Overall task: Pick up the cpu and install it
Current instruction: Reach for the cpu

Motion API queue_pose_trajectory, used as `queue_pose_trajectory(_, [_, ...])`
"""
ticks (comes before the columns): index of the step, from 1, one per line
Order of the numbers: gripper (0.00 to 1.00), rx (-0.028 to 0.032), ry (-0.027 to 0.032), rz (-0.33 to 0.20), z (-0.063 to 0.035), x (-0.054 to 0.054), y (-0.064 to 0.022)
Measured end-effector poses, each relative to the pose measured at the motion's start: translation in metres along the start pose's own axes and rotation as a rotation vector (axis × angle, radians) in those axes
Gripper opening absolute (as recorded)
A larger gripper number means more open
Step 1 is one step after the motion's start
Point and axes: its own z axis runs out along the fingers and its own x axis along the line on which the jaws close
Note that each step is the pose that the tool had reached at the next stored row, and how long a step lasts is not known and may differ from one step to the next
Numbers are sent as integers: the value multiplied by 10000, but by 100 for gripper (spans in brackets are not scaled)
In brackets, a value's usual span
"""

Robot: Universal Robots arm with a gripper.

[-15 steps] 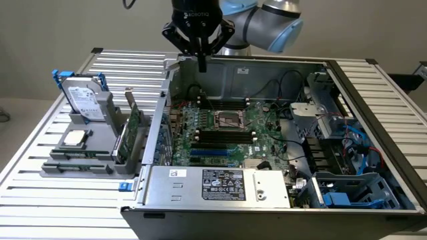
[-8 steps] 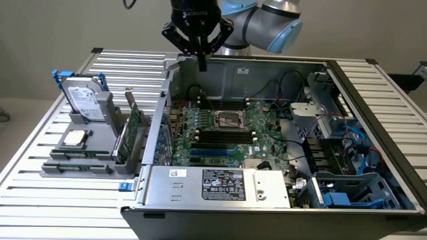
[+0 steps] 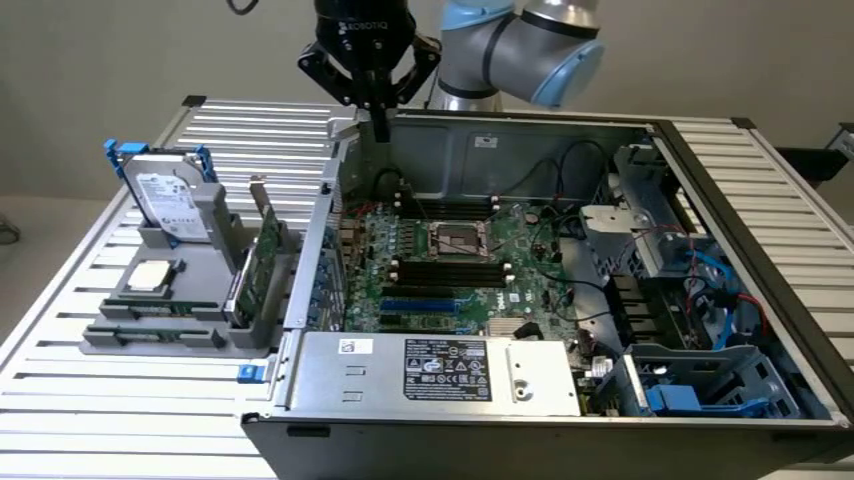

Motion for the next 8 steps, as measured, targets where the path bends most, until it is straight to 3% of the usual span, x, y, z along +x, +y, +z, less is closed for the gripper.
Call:
queue_pose_trajectory(2, [11,0,-17,-1,-10,90,2])
queue_pose_trajectory(4, [11,-2,-72,-1,-20,170,3])
queue_pose_trajectory(6, [11,-1,-157,-1,-28,244,4])
queue_pose_trajectory(8, [11,7,-280,-5,-35,308,5])
